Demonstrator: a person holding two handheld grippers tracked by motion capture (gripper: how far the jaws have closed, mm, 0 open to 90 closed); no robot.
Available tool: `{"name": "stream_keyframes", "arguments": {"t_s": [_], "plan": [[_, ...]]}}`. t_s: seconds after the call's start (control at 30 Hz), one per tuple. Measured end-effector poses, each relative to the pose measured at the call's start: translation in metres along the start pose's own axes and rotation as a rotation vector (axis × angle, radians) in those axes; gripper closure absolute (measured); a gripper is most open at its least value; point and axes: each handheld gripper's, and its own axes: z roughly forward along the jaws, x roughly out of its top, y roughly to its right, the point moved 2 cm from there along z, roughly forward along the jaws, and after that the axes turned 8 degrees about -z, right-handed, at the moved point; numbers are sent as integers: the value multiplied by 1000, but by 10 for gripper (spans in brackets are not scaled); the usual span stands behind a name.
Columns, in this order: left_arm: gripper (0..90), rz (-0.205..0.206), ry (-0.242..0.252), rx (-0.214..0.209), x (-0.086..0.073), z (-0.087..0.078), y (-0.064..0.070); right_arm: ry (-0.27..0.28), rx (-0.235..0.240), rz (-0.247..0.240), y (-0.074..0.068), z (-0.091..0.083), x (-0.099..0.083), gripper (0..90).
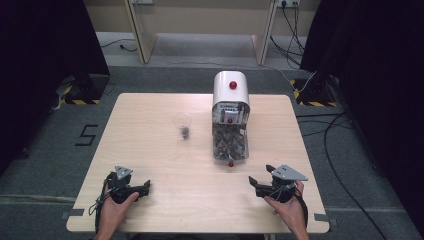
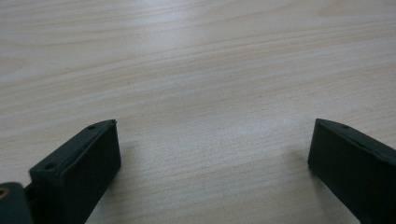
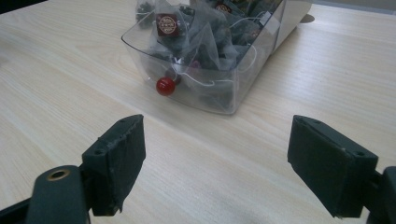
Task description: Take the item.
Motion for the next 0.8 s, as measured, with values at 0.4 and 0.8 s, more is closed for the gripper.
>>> {"name": "stream_keyframes", "arguments": {"t_s": [0.4,0.8], "plan": [[19,0,0,0,0,0,0,-25,-16,24,3,-5,-14,180],[19,0,0,0,0,0,0,-43,-24,53,5,-11,-25,179]]}}
